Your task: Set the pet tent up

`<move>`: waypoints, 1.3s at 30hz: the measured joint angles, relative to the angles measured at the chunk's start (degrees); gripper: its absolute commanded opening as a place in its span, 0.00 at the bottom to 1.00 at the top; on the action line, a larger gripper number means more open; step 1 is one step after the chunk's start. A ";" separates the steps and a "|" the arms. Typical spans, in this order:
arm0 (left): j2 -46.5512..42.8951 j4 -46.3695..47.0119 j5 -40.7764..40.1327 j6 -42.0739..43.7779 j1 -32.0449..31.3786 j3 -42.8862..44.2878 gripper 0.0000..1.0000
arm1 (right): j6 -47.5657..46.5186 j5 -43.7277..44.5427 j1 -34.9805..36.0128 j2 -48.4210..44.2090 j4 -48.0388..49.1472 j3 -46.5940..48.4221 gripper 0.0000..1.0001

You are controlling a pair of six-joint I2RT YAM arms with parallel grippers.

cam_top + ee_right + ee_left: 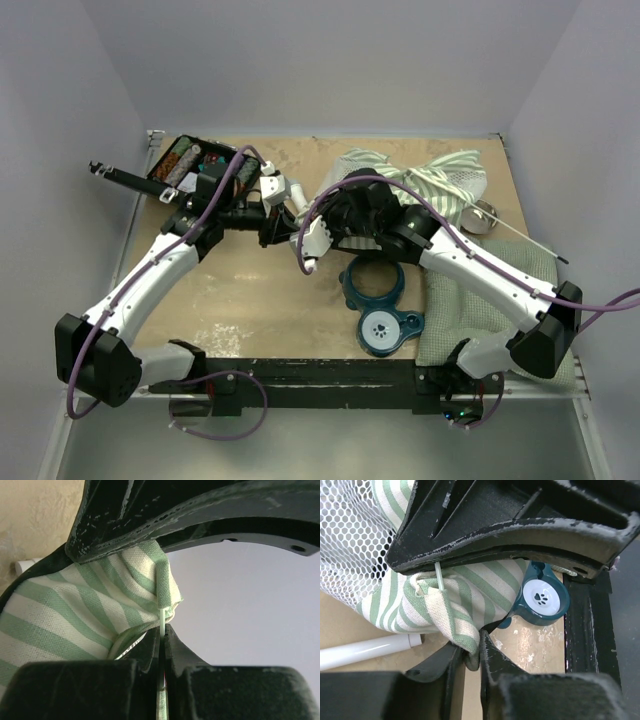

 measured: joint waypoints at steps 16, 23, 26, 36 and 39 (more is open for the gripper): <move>0.15 -3.78 2.60 0.35 0.37 2.10 0.46 | -1.29 -0.07 0.24 -1.42 -0.31 -2.62 0.00; 2.21 0.26 2.36 -5.07 0.31 2.91 0.30 | -1.33 -0.20 0.26 -1.88 -0.48 -3.32 0.00; 3.63 1.79 2.16 -7.08 0.17 2.91 0.29 | -1.42 -0.17 0.26 -1.88 -0.48 -3.52 0.00; 7.02 3.39 1.92 -11.28 -1.92 5.53 0.12 | -2.16 1.14 1.18 -1.88 0.02 -4.57 0.00; 7.89 3.21 0.83 -12.24 -2.36 6.27 0.00 | -2.14 1.60 1.20 -1.88 -0.04 -4.57 0.00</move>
